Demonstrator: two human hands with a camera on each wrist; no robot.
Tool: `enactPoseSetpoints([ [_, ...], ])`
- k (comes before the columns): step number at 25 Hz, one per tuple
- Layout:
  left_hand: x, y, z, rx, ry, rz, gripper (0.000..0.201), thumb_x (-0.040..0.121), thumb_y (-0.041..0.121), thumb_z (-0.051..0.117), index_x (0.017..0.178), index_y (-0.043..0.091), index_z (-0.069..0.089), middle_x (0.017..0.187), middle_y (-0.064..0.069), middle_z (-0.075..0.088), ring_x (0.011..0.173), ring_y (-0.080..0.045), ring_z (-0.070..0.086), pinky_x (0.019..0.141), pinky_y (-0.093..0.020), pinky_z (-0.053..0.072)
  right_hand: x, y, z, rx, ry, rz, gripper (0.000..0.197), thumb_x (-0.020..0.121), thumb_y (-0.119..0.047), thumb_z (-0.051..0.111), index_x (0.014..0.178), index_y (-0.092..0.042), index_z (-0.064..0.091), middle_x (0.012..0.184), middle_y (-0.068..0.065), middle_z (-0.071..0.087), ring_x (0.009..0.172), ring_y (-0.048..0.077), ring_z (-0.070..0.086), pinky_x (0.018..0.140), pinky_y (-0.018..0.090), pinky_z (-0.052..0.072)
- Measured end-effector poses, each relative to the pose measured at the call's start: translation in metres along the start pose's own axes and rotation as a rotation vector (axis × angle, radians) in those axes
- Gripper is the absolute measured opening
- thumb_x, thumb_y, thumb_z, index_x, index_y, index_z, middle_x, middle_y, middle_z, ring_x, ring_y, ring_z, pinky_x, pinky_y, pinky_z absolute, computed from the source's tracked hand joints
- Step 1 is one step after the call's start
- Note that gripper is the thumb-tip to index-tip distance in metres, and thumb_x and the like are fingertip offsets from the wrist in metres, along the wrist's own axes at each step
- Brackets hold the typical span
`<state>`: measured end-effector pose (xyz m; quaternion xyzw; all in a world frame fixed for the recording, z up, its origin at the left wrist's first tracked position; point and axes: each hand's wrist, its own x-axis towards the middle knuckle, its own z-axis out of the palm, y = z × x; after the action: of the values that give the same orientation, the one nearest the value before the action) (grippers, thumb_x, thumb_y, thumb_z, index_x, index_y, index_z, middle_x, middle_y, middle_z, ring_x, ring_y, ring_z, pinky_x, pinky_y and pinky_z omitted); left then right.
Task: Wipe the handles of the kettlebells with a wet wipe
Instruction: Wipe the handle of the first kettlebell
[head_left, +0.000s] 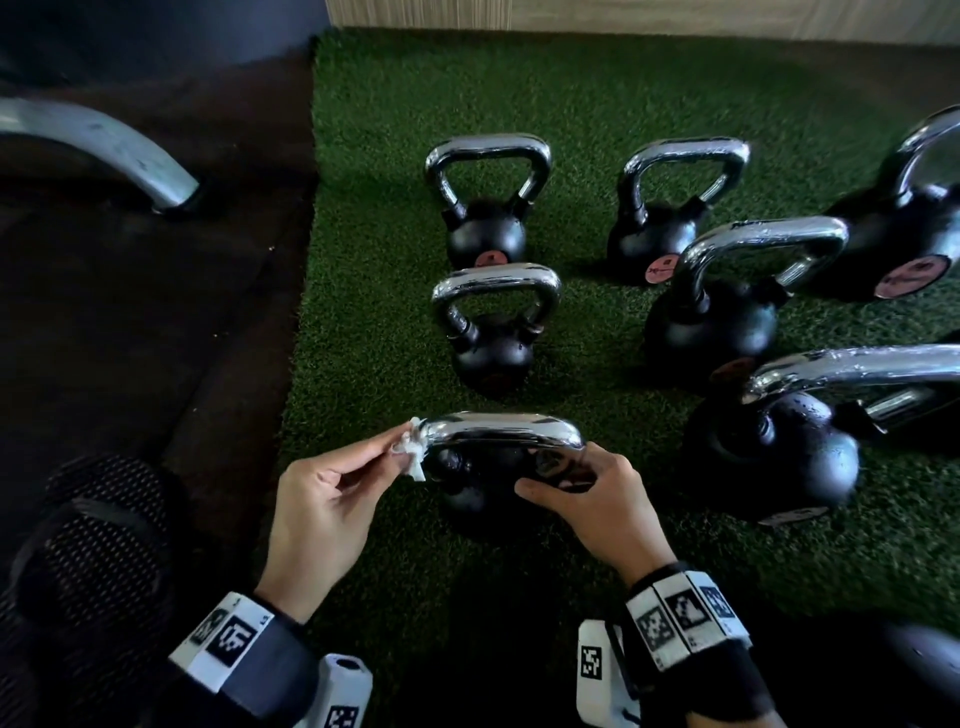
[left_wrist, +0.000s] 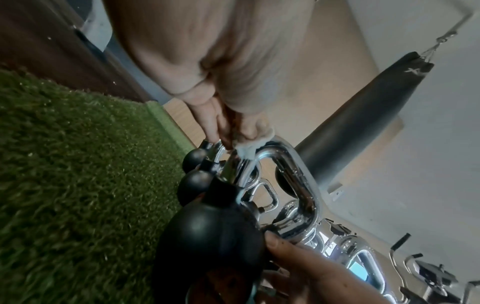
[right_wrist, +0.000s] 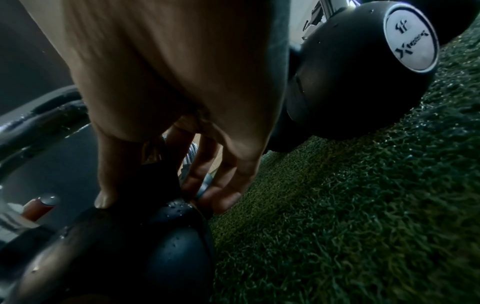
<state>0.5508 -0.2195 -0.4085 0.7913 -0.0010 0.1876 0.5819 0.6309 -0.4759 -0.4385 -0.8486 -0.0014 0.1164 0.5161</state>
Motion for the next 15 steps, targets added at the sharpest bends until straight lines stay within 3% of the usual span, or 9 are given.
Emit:
enactPoseSetpoints([
  [2, -0.003, -0.008, 0.003, -0.024, 0.026, 0.003, 0.029, 0.088, 0.012, 0.071, 0.117, 0.017, 0.073, 0.116, 0.014, 0.074, 0.111, -0.006, 0.070, 0.090, -0.013, 0.054, 0.000, 0.000, 0.000, -0.014, 0.002, 0.004, 0.039, 0.062, -0.045, 0.093, 0.091, -0.028, 0.074, 0.083, -0.013, 0.075, 0.076, -0.011, 0.066, 0.060, 0.002, 0.045],
  [6, -0.005, -0.025, 0.016, -0.064, 0.065, -0.141, 0.027, 0.084, 0.024, 0.073, 0.099, 0.046, 0.077, 0.105, 0.022, 0.075, 0.105, 0.000, 0.071, 0.086, -0.007, 0.052, 0.000, -0.003, -0.002, -0.010, -0.001, -0.007, 0.040, 0.062, -0.045, 0.092, 0.096, -0.031, 0.076, 0.085, -0.013, 0.075, 0.077, -0.010, 0.067, 0.062, 0.003, 0.046],
  [8, -0.010, -0.033, 0.022, -0.066, 0.087, -0.172, 0.028, 0.082, 0.027, 0.075, 0.094, 0.052, 0.076, 0.102, 0.024, 0.076, 0.103, 0.001, 0.071, 0.085, -0.007, 0.052, -0.001, -0.004, -0.002, -0.017, 0.011, -0.021, 0.038, 0.062, -0.046, 0.092, 0.094, -0.032, 0.077, 0.084, -0.016, 0.075, 0.077, -0.010, 0.067, 0.064, 0.003, 0.046],
  [11, -0.016, -0.039, 0.027, -0.088, 0.134, -0.184, 0.021, 0.077, 0.040, 0.078, 0.095, 0.051, 0.077, 0.100, 0.022, 0.077, 0.101, 0.001, 0.072, 0.083, -0.007, 0.052, -0.007, -0.007, -0.002, -0.074, 0.023, -0.039, 0.035, 0.064, -0.049, 0.090, 0.093, -0.035, 0.077, 0.085, -0.022, 0.074, 0.082, -0.012, 0.065, 0.068, 0.002, 0.046],
  [15, 0.002, -0.041, 0.028, -0.035, 0.110, -0.162, 0.023, 0.078, 0.045, 0.077, 0.101, 0.045, 0.076, 0.100, 0.021, 0.077, 0.100, 0.001, 0.072, 0.084, -0.009, 0.053, -0.018, -0.007, -0.013, -0.234, -0.010, -0.083, 0.028, 0.064, -0.046, 0.090, 0.084, -0.038, 0.072, 0.081, -0.025, 0.071, 0.083, -0.014, 0.063, 0.067, 0.002, 0.044],
])
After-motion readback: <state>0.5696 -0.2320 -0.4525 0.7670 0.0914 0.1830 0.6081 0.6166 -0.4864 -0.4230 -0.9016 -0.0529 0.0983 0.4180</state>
